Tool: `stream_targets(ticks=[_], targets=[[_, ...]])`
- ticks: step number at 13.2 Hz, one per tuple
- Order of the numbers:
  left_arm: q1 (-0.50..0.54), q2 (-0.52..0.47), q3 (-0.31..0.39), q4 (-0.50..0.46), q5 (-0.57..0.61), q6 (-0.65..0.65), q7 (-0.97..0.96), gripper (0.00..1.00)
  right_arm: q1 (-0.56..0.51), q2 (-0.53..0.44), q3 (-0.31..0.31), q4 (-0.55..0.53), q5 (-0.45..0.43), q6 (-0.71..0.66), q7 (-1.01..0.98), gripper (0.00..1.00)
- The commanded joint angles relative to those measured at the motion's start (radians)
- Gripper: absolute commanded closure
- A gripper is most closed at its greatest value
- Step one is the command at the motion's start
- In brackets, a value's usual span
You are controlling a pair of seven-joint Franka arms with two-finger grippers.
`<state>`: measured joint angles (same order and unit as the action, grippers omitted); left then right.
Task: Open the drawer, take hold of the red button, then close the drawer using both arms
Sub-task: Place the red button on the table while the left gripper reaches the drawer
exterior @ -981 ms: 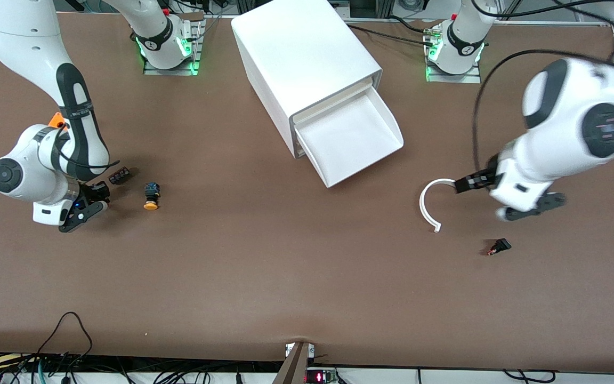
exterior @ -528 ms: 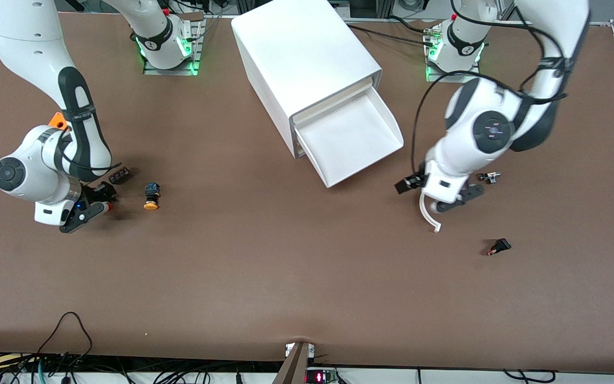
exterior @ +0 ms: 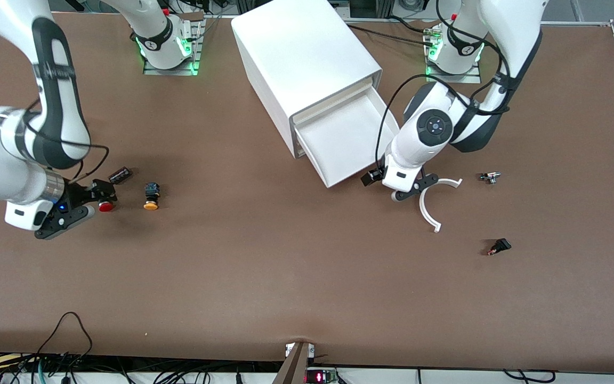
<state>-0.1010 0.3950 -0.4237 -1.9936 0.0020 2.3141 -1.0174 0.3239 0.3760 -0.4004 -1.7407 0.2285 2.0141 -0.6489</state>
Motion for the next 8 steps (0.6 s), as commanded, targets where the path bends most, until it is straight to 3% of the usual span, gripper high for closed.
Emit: stream_targets(ticks=[1,5,8], targets=[[-0.046,-0.005,0.0,-0.01,0.024,0.008,-0.079,0.0,0.041,-0.138,0.002,-0.014,-0.055,-0.104,0.113,0.01],[-0.135,-0.002,-0.001,-0.008,0.024,0.005,-0.196,0.0,0.075,-0.337,0.008,-0.014,-0.13,-0.245,0.166,0.01],[-0.21,-0.002,-0.001,-0.01,0.026,0.001,-0.263,0.0,0.075,-0.414,0.023,-0.014,-0.178,-0.308,0.167,0.0]])
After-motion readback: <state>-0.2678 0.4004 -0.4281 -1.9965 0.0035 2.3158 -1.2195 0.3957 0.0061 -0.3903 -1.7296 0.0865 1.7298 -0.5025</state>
